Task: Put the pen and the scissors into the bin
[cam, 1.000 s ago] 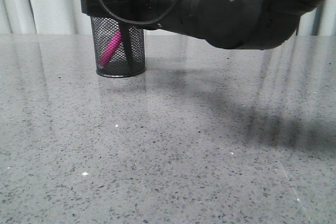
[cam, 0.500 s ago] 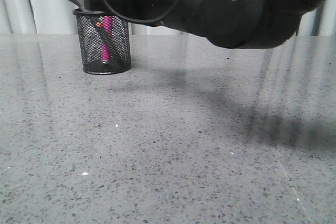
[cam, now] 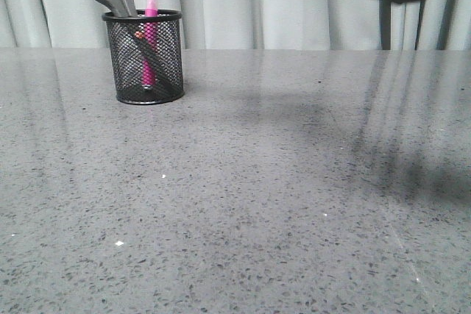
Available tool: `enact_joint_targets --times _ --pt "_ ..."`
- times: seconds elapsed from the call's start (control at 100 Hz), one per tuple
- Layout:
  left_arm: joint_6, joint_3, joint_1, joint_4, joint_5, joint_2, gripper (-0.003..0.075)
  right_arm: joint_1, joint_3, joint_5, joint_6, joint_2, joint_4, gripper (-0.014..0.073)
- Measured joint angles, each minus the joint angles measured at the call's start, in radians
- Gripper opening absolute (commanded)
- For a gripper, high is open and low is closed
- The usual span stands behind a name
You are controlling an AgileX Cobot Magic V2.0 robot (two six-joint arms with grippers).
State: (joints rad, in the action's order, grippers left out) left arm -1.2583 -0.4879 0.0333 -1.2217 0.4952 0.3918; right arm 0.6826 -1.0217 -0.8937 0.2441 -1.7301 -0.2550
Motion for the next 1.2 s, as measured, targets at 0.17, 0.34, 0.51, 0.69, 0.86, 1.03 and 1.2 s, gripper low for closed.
enact_joint_targets --times 0.17,0.34,0.51,0.69,0.86,1.03,1.2 --pt "0.000 0.000 0.000 0.002 -0.007 0.000 -0.0022 -0.044 0.002 0.095 0.023 0.112 -0.002 -0.0070" --pt "0.000 0.000 0.000 0.016 -0.027 0.000 -0.0022 -0.105 0.005 0.298 0.057 0.257 -0.002 -0.0070" --pt "0.000 0.000 0.000 0.047 -0.031 0.000 -0.0022 -0.199 0.035 0.461 0.063 0.424 -0.002 -0.0070" --pt "0.000 0.000 0.000 0.065 -0.033 0.000 -0.0022 -0.309 0.189 0.483 0.063 0.624 -0.002 -0.0070" --pt "0.000 0.012 0.000 0.055 -0.076 -0.019 -0.0022 -0.406 0.399 0.468 0.063 0.818 -0.002 -0.0070" --pt "0.000 0.095 0.000 0.009 -0.164 -0.110 -0.0022 -0.427 0.610 0.451 0.063 1.016 -0.002 -0.0070" --pt "0.000 0.208 0.000 -0.025 -0.187 -0.253 -0.0022 -0.428 0.805 0.447 0.064 1.218 -0.002 -0.0070"
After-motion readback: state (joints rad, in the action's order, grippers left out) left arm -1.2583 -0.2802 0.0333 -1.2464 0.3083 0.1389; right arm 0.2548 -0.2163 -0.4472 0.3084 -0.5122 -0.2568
